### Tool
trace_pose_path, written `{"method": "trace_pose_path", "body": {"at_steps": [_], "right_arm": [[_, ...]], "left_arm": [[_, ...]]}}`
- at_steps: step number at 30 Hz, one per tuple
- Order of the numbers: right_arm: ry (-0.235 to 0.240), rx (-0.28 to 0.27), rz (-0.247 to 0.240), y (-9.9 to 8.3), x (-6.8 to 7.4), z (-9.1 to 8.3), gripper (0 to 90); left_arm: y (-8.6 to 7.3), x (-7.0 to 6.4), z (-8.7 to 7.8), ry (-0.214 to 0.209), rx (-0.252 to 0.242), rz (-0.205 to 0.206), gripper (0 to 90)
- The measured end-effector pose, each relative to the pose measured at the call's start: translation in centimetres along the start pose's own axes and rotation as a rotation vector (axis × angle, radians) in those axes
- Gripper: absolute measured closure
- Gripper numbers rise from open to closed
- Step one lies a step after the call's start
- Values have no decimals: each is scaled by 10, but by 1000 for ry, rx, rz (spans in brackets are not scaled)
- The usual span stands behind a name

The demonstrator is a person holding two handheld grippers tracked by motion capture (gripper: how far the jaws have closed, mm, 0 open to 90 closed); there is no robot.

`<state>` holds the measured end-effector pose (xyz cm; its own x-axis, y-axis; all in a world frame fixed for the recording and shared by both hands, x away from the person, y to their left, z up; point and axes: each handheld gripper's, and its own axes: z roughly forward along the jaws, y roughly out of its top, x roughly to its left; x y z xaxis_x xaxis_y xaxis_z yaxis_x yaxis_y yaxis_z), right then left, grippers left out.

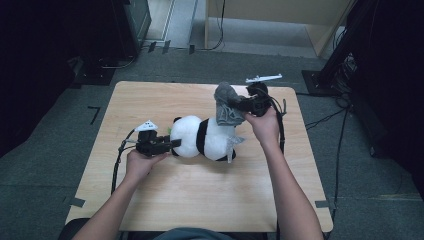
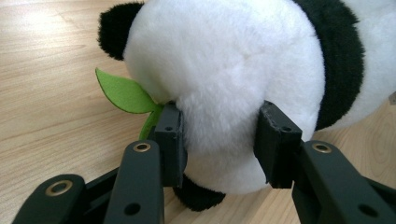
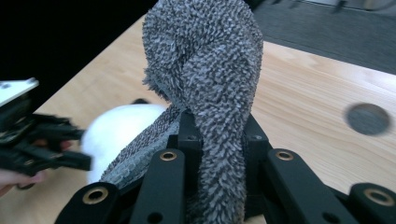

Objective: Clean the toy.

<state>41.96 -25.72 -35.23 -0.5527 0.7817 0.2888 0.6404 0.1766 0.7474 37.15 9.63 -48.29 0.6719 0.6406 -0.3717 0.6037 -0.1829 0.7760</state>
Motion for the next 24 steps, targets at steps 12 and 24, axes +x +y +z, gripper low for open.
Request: {"method": "trace_pose_path", "body": {"at_steps": [12, 24], "right_arm": [[78, 116, -167, -1, 75, 55, 763], [113, 206, -225, -14, 111, 108, 757]], "left_arm": [[-1, -1, -1, 11, 0, -4, 582], [-1, -2, -1, 27, 5, 0, 580]]}}
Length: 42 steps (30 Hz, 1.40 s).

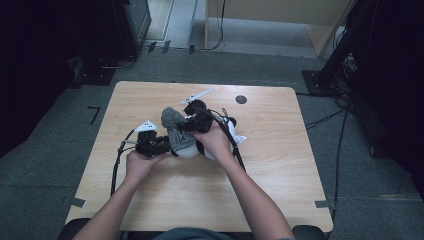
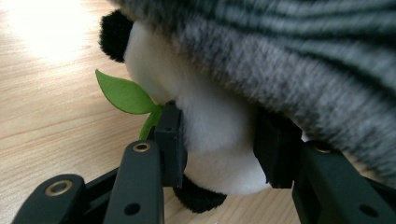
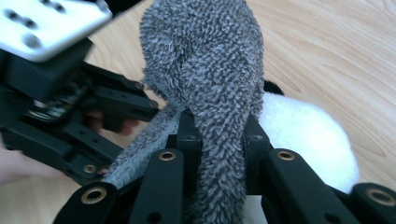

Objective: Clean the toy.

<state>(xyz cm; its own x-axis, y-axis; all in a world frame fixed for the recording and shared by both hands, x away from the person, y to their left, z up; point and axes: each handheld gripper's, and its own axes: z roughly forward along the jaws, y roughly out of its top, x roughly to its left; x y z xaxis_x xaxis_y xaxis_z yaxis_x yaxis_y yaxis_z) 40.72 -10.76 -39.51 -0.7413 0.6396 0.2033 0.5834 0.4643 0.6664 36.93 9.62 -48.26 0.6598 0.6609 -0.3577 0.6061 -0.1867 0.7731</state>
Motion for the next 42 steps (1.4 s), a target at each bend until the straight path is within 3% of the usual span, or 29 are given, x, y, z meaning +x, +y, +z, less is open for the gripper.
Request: {"method": "trace_pose_path", "body": {"at_steps": [5, 18, 42], "right_arm": [[-58, 19, -21, -9, -6, -1, 740], [-115, -18, 19, -31, -29, -33, 757], [-157, -122, 85, -67, -58, -93, 758]], "left_arm": [[-1, 1, 1, 5, 11, 15, 571], [1, 0, 4, 7, 21, 24, 585], [1, 2, 3, -10, 16, 21, 601]]}}
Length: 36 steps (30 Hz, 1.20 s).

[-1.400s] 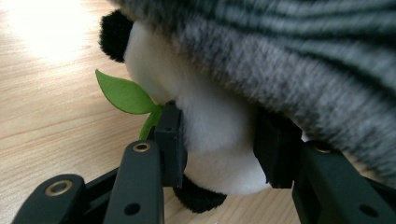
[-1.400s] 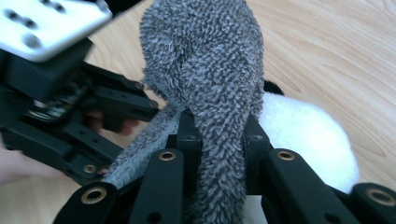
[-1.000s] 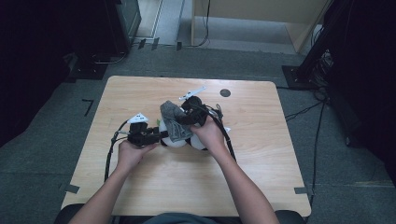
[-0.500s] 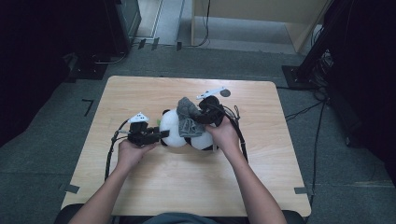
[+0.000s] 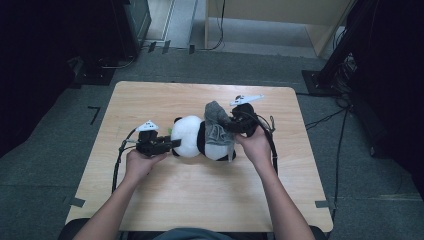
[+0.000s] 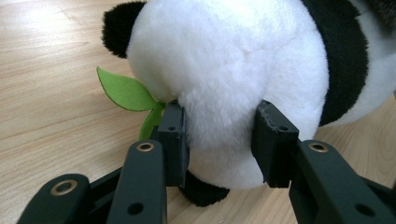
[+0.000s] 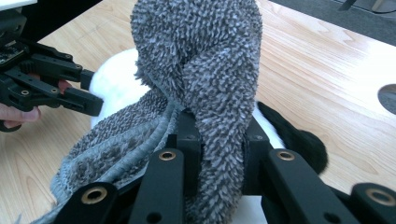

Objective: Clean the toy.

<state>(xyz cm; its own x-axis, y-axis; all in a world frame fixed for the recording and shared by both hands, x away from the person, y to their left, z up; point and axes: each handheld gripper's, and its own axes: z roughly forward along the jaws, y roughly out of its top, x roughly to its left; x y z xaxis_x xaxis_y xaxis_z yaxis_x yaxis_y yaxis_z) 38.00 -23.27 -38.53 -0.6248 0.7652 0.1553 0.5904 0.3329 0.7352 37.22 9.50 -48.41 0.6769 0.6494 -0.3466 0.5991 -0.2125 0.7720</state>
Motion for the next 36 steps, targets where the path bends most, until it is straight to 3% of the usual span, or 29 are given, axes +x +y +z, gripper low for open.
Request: {"method": "trace_pose_path", "body": {"at_steps": [7, 12, 16, 22, 25, 28, 31, 36], "right_arm": [[-1, -51, 38, -16, -10, -14, 758], [15, -103, 96, -35, -24, -20, 757], [-44, -71, 105, -43, -35, -23, 759], [-70, -42, 141, -55, -49, -26, 765], [-66, -64, 153, -51, -52, -34, 767], [-50, -98, 150, -41, -46, -45, 769], [-26, -130, 116, -27, -33, -54, 769], [38, -137, 54, -4, -6, -50, 769]], "left_arm": [[0, 1, 0, -4, 2, -1, 603], [-1, 0, 0, -9, -3, -14, 603], [-1, 0, -1, -3, 0, -14, 605], [0, -1, -1, 4, 0, -12, 608], [-1, 0, -1, 0, -8, -13, 610], [-2, -1, -1, 3, -13, -15, 611], [-3, -3, -2, 9, -16, -17, 611], [-5, -5, -3, 20, -24, -24, 611]]}}
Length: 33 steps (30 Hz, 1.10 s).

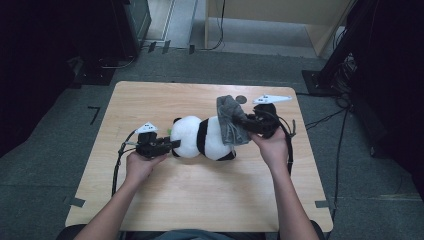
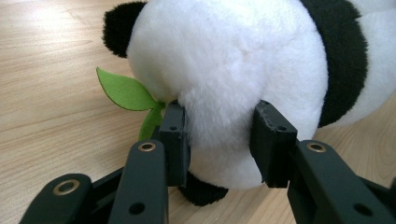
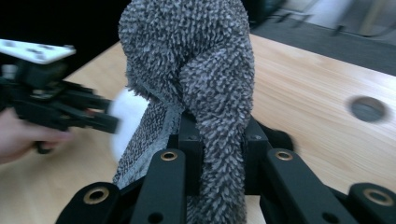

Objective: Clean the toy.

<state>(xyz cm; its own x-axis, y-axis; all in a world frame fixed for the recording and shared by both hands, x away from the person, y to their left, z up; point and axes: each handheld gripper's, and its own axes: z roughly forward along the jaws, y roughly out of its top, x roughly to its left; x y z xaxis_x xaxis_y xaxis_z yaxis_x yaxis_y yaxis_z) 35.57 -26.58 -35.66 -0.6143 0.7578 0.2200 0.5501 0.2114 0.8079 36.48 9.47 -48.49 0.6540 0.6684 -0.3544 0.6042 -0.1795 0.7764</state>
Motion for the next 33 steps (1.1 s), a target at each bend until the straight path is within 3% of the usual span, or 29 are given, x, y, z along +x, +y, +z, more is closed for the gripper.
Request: {"method": "trace_pose_path", "body": {"at_steps": [3, 10, 14, 18, 22, 27, 33], "right_arm": [[30, 33, -44, 9, 15, 17, 768], [104, 92, -65, 18, 39, 63, 768], [101, 144, -77, 23, 50, 94, 768], [121, 163, -91, 25, 64, 118, 767], [68, 236, -133, 22, 72, 139, 767], [43, 252, -138, 21, 66, 141, 766], [11, 256, -144, 17, 55, 124, 768]], "left_arm": [[-1, -1, 0, 5, -5, 2, 610], [-2, -1, 0, 9, -11, 9, 608], [-2, -1, 0, 11, -13, 12, 607], [-3, 0, 0, 14, -15, 26, 607], [-3, -2, 0, 29, -6, 37, 608], [-4, -1, 1, 31, -11, 46, 609], [-4, 0, 1, 30, -2, 38, 614]]}}
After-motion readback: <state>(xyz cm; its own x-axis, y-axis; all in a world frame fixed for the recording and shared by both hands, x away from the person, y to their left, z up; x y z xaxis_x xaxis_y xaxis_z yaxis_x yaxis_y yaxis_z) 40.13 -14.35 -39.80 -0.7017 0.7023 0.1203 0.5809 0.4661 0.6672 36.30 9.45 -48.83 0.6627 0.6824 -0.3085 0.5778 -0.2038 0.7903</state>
